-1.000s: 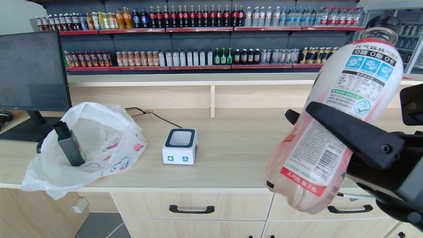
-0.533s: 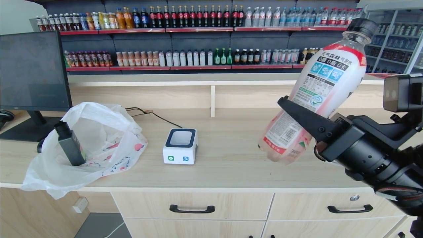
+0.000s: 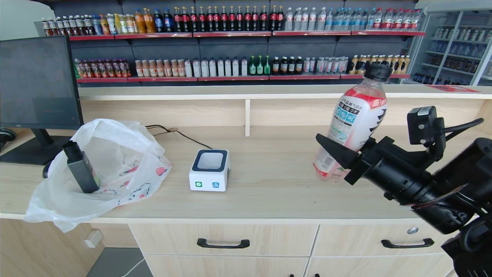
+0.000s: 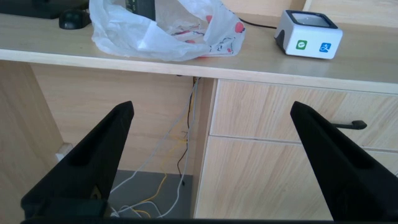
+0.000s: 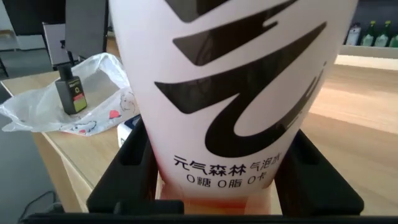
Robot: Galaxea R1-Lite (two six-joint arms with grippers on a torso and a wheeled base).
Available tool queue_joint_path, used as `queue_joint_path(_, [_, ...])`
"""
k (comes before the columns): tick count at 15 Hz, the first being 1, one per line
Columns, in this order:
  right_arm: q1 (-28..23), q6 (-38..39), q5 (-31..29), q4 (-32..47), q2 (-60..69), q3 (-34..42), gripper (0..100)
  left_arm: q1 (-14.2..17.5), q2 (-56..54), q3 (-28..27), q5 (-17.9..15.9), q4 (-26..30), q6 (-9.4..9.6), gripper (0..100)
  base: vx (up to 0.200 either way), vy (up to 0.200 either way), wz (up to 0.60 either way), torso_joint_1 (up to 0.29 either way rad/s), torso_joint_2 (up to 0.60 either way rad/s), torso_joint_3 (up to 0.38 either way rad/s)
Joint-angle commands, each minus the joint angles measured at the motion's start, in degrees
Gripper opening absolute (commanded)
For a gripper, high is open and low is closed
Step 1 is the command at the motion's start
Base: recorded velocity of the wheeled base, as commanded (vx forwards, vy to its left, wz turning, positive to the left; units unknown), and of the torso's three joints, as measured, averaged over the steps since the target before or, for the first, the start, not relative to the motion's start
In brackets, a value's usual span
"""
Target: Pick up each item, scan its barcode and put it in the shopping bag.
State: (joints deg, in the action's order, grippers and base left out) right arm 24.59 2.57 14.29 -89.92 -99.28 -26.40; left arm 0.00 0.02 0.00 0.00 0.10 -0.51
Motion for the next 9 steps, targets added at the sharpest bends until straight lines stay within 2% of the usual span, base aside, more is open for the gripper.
queue_joint_path(1, [-1.03, -3.63, 0.04, -0.08, -2.50, -4.88, 0, 0.00, -0.02, 0.00, 0.00, -0.01, -0.02, 100, 0.000, 0.000, 0.00, 0.000, 0.00, 0.000])
queue_joint_path(3, [-1.03, -6.70, -0.14, -0.08, -2.50, -5.24, 0, 0.00, -0.02, 0.00, 0.00, -0.01, -0.02, 100, 0.000, 0.000, 0.00, 0.000, 0.00, 0.000])
queue_joint_path(6, [2.57, -8.55, -13.41, -0.08, -3.90, -5.06, 0, 0.00, -0.02, 0.00, 0.00, -0.01, -0.02, 100, 0.000, 0.000, 0.00, 0.000, 0.00, 0.000])
queue_joint_path(9, [3.36, -8.37, -14.73, -0.08, -3.90, -3.65, 0, 0.00, -0.02, 0.00, 0.00, -0.01, -0.10, 100, -0.200, 0.000, 0.00, 0.007, 0.01, 0.004])
